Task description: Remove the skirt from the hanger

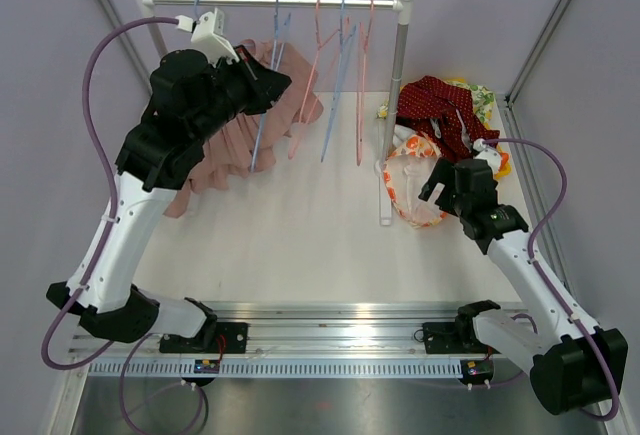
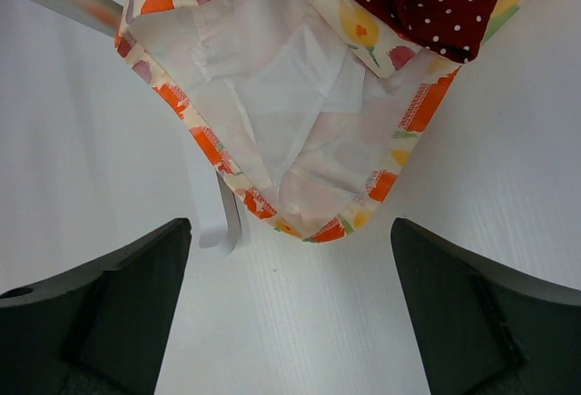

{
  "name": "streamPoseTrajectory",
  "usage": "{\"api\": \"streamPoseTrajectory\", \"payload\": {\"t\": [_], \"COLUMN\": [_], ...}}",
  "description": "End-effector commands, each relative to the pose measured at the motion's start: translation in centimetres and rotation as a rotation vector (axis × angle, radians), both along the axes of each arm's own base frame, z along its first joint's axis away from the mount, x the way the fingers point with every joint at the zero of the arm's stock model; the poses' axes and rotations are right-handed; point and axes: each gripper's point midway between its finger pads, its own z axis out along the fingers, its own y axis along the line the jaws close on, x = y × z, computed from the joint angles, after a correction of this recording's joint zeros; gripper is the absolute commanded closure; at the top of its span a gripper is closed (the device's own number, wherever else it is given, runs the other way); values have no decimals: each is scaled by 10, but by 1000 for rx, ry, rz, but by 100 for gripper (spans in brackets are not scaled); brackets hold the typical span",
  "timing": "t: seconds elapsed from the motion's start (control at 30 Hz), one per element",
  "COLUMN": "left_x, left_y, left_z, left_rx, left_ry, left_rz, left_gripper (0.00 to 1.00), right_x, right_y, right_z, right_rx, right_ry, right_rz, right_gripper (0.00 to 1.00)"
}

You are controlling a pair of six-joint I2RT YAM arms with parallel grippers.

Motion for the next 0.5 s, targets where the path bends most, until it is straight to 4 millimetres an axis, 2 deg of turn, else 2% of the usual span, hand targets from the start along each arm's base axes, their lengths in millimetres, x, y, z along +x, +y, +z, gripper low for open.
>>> {"api": "streamPoseTrajectory", "payload": {"t": [0.0,0.03,0.07,0.13,0.2,0.27,0.37,0.47], "left_x": [11,13,20,37,45,58,63,56], "left_y": [-24,-27,-31,-43,-47,-51,-48,-40], "left_z": [29,37,36,23,22,11,-8,-8], "left_rx": [-73,-83,-82,-70,-74,-65,-40,-34], "left_ry": [-89,-104,-98,-65,-60,-32,8,3], "left_rz": [-77,-83,-85,-89,-82,-58,-28,-12], "left_gripper": [100,100,100,100,100,100,100,100], "right_x": [-1,-1,-1,-1,-1,-1,-2,-2], "right_y": [6,5,5,5,5,5,5,6], "right_z": [3,2,3,4,4,3,2,2], "right_rx": [21,21,20,21,20,20,21,23], "right_ry": [-17,-16,-17,-22,-22,-20,-17,-21], "right_rz": [17,16,14,13,17,15,18,21], "right_gripper": [0,1,1,1,0,1,0,0]}}
